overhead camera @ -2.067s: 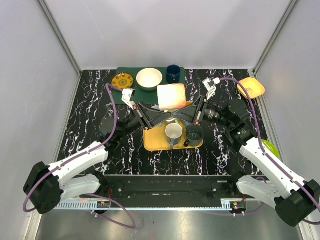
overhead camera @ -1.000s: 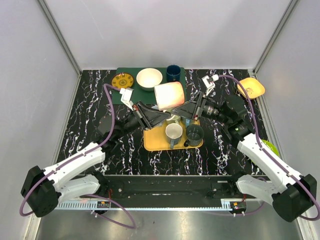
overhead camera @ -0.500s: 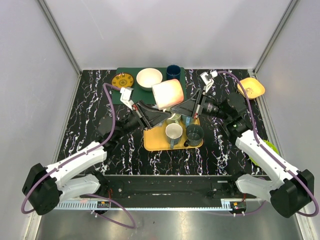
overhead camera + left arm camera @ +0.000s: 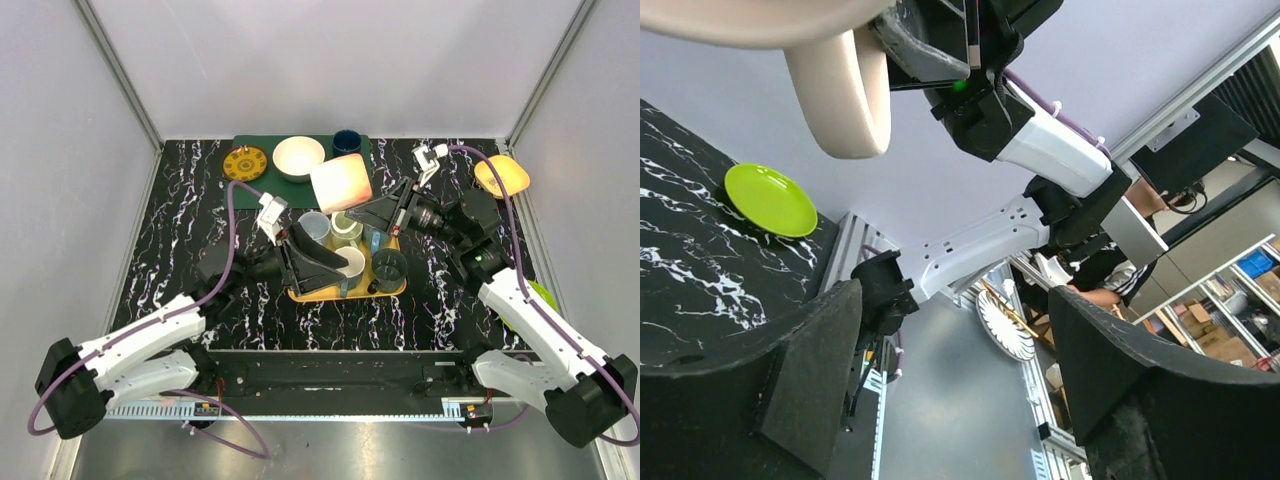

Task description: Turn the mug right side up

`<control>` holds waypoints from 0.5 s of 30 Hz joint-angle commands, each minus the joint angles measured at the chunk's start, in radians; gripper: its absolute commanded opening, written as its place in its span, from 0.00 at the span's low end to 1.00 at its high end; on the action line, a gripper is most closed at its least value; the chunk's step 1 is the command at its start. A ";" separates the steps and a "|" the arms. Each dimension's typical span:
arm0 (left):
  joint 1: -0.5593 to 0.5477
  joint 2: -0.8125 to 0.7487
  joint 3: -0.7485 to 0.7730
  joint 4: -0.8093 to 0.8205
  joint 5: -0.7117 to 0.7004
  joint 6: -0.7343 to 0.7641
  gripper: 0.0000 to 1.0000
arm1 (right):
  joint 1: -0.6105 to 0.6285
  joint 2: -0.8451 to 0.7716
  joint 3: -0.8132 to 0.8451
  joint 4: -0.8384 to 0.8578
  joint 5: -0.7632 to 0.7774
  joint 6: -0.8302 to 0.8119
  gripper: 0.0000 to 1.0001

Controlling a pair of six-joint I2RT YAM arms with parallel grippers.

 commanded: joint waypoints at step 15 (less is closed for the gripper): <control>0.030 -0.307 0.070 -0.686 -0.544 0.295 0.78 | -0.065 0.168 0.422 -0.788 1.233 -0.622 0.00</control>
